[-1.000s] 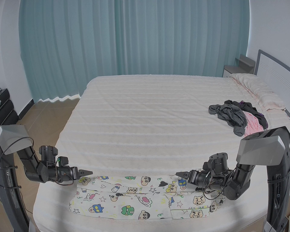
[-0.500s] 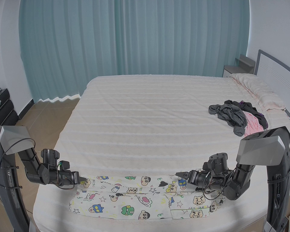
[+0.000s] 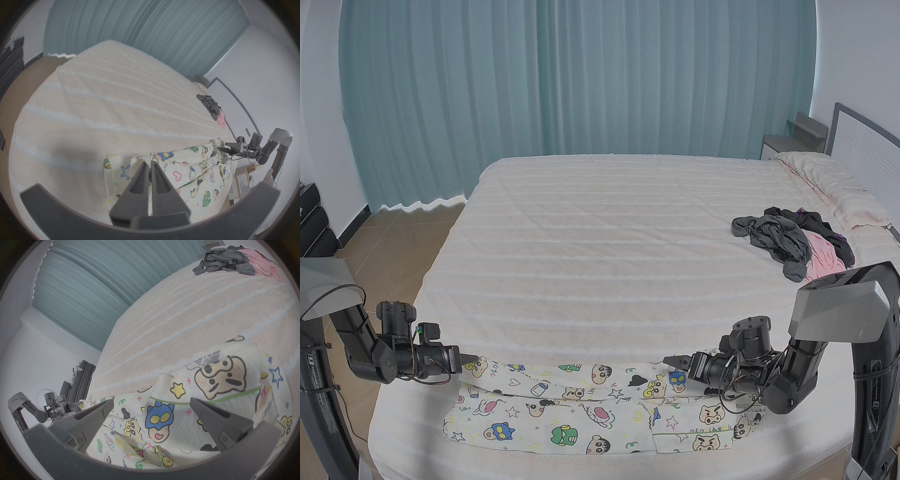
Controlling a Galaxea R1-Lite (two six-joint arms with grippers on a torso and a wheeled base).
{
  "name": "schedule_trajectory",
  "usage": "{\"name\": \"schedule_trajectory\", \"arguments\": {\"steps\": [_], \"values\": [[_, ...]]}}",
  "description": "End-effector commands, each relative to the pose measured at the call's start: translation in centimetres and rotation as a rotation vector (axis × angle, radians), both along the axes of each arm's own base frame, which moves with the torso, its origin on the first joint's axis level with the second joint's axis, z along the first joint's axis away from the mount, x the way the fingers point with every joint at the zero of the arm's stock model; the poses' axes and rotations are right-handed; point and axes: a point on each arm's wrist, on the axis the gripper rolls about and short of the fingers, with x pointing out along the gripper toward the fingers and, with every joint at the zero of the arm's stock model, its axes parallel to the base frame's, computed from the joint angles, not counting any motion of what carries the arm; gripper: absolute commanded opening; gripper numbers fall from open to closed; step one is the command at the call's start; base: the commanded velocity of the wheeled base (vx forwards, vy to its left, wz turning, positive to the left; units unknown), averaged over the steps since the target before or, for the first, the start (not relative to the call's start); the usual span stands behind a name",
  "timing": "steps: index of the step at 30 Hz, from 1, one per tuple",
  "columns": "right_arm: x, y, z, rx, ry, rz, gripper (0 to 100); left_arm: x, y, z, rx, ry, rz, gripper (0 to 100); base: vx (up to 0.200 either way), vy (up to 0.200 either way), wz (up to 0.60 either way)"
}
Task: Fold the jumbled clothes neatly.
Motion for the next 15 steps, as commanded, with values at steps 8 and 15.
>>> {"name": "schedule_trajectory", "arguments": {"steps": [8,15], "values": [[0.0,0.0,0.0,0.001,0.002,0.0,100,-3.8,0.9,-0.7,0.039,-0.082,-0.053,0,0.0,0.0,0.0],[0.0,0.0,0.0,0.002,0.003,-0.001,100,-5.0,1.1,-2.5,0.124,-0.079,-0.136,0,0.0,0.0,0.0]]}}
